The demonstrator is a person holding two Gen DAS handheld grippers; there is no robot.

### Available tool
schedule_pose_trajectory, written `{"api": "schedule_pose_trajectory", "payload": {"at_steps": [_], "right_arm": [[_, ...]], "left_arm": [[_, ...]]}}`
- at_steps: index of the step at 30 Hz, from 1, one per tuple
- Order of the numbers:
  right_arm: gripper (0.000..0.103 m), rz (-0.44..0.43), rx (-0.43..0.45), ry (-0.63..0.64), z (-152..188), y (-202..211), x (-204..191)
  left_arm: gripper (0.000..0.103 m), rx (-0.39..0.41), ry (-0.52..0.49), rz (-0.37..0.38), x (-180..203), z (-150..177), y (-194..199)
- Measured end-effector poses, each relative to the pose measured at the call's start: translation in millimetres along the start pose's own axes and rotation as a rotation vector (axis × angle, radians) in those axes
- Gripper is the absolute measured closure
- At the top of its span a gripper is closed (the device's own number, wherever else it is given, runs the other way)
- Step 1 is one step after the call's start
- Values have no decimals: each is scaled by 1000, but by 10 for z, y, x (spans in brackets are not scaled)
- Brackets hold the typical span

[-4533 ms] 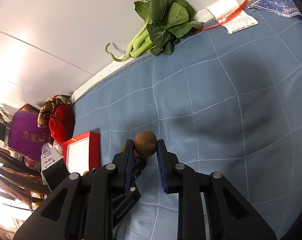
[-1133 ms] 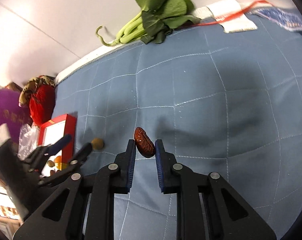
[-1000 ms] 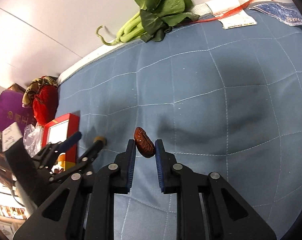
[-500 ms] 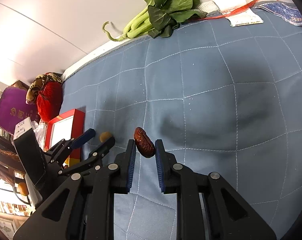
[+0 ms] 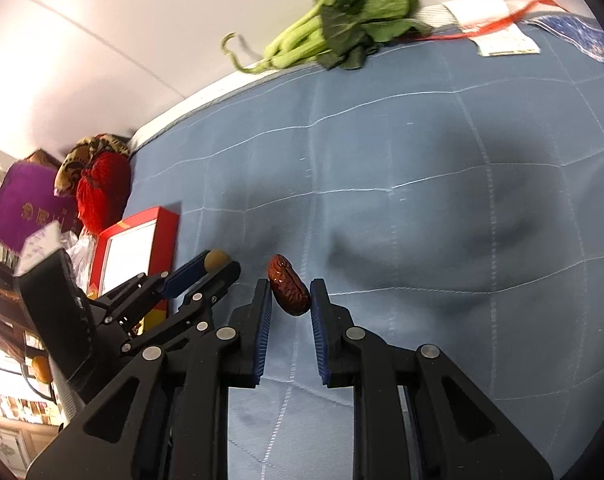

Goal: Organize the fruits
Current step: 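Carry the kiwi and date over the white tray and open both tools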

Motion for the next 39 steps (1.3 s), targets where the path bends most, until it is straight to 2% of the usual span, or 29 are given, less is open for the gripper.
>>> {"api": "schedule_pose_trajectory", "payload": {"at_steps": [4, 7, 10, 14, 19, 21, 25, 29, 36, 38, 39], "right_arm": [[86, -45, 7, 20, 17, -41, -169], [86, -90, 33, 32, 3, -47, -318], [86, -144, 65, 53, -11, -35, -483], [86, -214, 96, 147, 43, -44, -846], [86, -289, 57, 295, 322, -267, -1390], [86, -314, 20, 357, 522, -424, -1611], [86, -311, -73, 477, 989, -770, -1941], [86, -265, -111, 541, 1268, -998, -2035], [85, -214, -115, 591, 1415, -1144, -2079], [83, -208, -117, 589, 1389, -1102, -2045], [77, -207, -111, 579, 1369, -1089, -2037]], "left_arm": [[80, 81, 34, -11, -199, -44, 432], [80, 104, 53, -44, -425, 20, 689], [80, 91, 81, -84, -681, 138, 815], [80, 68, 118, -155, -1047, 303, 901], [80, -3, 164, -258, -1459, 570, 899], [80, -34, 200, -276, -1595, 662, 857], [80, -80, 236, -339, -1828, 831, 828], [80, -117, 247, -377, -1953, 971, 798], [76, -171, 262, -451, -2078, 1066, 729], [68, -180, 278, -473, -2135, 1073, 720], [65, -180, 285, -479, -2155, 1066, 724]]}}
Point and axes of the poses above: each gripper's, at about its wrist camera, not at the fingertips, and y roughly against the way its jaws point, x to its right, z to its underside, the point moved 7 cm from there along -y, roughly the way its jaws point, and after that the axes turned 5 degrees about -z, right-handed, at the moved point
